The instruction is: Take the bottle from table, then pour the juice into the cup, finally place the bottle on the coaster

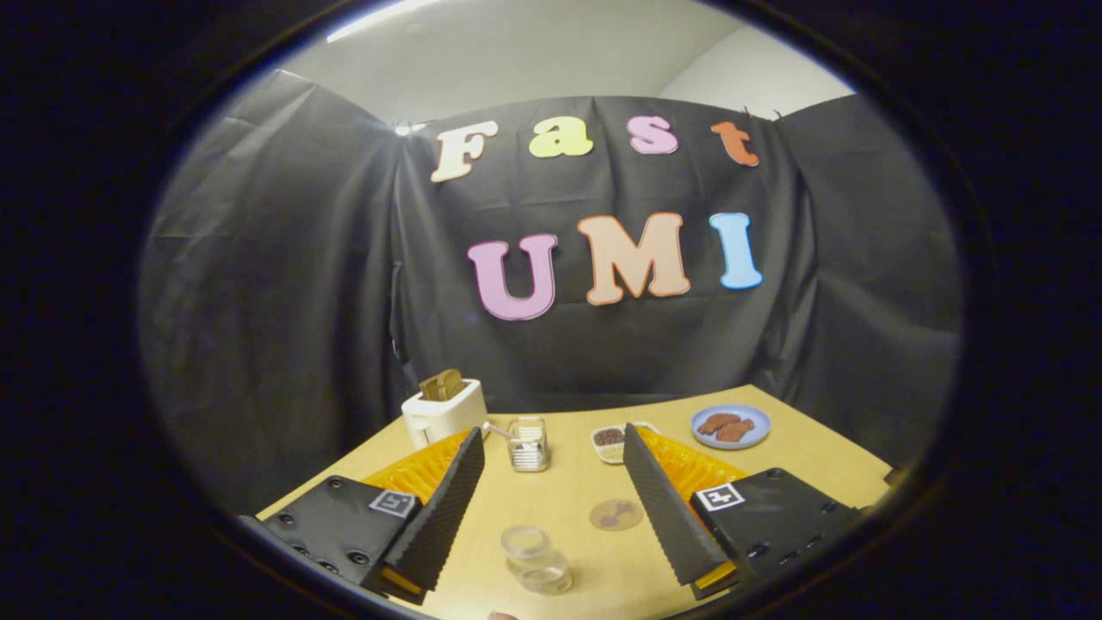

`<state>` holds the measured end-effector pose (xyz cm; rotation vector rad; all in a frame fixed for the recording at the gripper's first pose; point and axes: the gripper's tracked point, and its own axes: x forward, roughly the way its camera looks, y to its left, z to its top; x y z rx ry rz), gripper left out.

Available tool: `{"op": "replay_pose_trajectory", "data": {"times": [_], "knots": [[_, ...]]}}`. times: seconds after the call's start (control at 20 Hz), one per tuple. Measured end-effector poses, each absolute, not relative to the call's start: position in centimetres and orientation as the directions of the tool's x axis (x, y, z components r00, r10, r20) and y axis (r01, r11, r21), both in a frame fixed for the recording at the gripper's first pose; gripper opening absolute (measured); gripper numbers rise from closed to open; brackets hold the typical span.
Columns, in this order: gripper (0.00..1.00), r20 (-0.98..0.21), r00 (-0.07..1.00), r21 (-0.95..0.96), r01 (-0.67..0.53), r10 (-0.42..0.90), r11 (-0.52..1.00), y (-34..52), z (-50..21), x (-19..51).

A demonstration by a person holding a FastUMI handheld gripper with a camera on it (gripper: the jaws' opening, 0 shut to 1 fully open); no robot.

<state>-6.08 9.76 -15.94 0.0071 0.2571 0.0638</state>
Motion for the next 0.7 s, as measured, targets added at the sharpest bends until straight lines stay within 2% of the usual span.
{"op": "replay_pose_trajectory", "data": {"times": [0.35,0.7], "knots": [[1.0,-0.448,0.894,-0.019,-0.036,0.024,0.999,10.5,-26.8,-8.3],[1.0,-0.574,0.819,-0.067,-0.047,0.0,0.997,10.3,-34.2,-9.4]]}}
